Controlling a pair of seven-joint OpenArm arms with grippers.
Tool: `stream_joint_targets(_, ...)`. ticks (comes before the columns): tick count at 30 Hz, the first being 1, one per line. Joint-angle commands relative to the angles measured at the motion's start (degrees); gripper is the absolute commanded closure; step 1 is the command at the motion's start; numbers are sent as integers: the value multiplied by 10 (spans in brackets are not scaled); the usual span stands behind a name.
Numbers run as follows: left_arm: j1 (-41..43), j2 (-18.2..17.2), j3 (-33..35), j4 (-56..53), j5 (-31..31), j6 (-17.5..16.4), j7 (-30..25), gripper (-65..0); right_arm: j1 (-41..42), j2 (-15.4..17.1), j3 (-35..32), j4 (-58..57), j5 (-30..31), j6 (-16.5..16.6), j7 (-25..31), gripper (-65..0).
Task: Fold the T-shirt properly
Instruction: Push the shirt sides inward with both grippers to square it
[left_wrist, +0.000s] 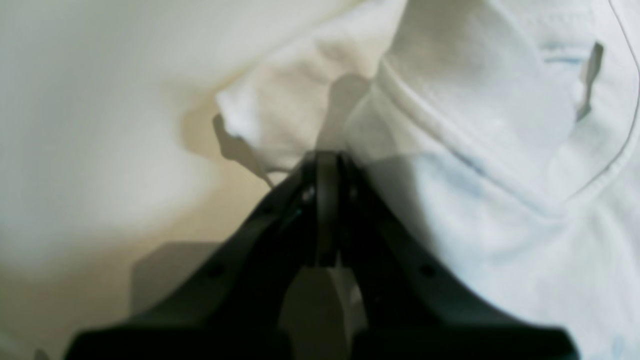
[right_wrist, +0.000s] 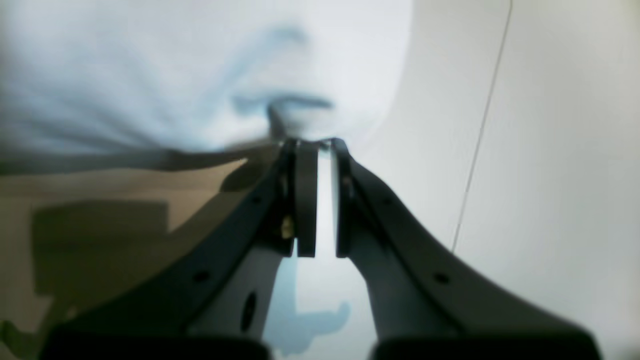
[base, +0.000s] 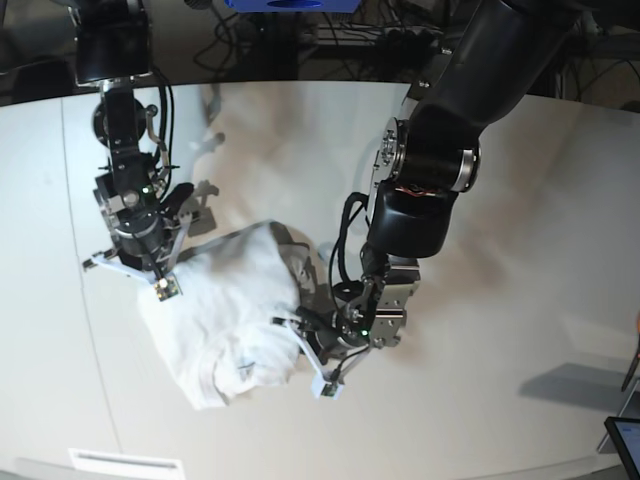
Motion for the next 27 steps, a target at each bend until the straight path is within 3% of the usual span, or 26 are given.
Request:
stream_joint_targets(1,-16,13,2,5,0,-5,-9,0,9,-4,-9,13,-2,-4,10,-49)
stream_joint_targets(16,-74,13,4,-73,0,-5,-115,0,-64,-26,-49,105,-2,-8,-25,-49)
stream_joint_targets(23,-112,13,-2,-77,-5,-5,-129,0,-67,-16,-49,126,-3,-62,-27,-49)
stream_joint_targets(27,-111,13,-4,-17,-6,-8,-54,0,-58,7,-48,132,-3,-123,-27,-49)
